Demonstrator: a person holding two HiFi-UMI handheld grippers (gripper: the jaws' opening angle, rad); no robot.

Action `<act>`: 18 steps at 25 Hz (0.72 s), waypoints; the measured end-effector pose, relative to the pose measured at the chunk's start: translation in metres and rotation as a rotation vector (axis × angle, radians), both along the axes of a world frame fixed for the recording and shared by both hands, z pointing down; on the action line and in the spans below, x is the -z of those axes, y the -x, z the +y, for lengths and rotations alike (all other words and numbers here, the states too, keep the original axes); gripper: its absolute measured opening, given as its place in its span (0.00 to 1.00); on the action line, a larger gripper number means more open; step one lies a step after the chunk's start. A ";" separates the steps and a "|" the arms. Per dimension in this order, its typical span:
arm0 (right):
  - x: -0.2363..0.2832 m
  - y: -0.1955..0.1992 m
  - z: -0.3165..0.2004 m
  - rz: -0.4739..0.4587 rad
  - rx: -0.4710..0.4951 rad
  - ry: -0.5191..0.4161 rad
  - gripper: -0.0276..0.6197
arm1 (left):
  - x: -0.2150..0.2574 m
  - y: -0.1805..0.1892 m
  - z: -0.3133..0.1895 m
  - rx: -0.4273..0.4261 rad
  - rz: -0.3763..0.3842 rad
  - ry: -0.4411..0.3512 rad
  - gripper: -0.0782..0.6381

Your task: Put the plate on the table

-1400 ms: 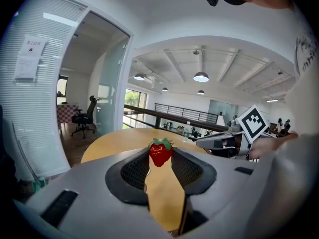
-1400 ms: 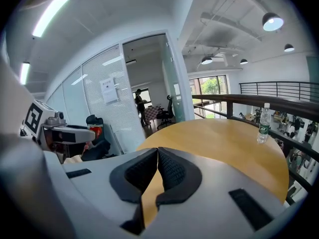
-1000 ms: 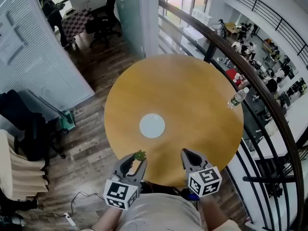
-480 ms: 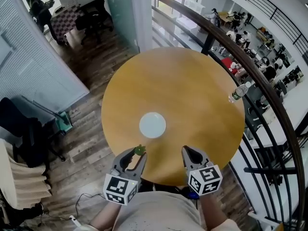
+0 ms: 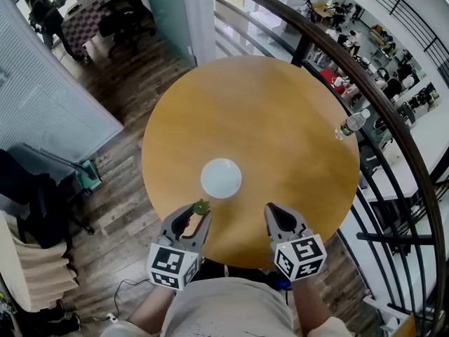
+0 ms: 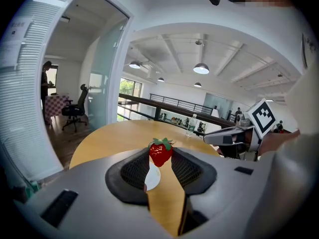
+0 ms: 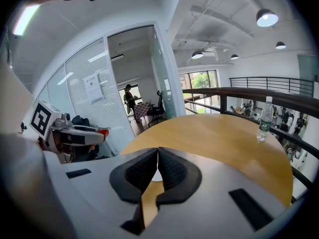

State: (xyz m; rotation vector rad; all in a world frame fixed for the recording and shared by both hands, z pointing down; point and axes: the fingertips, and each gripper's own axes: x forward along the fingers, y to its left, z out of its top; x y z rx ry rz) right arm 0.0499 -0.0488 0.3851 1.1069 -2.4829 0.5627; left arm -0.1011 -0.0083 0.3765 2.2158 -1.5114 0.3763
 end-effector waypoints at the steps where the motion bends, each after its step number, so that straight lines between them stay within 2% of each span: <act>1: 0.000 0.002 -0.001 0.000 -0.002 -0.002 0.08 | -0.002 0.001 -0.002 -0.003 0.000 0.003 0.32; 18: -0.033 0.003 -0.039 0.005 -0.026 0.046 0.08 | -0.056 -0.005 -0.056 -0.046 -0.003 0.076 0.32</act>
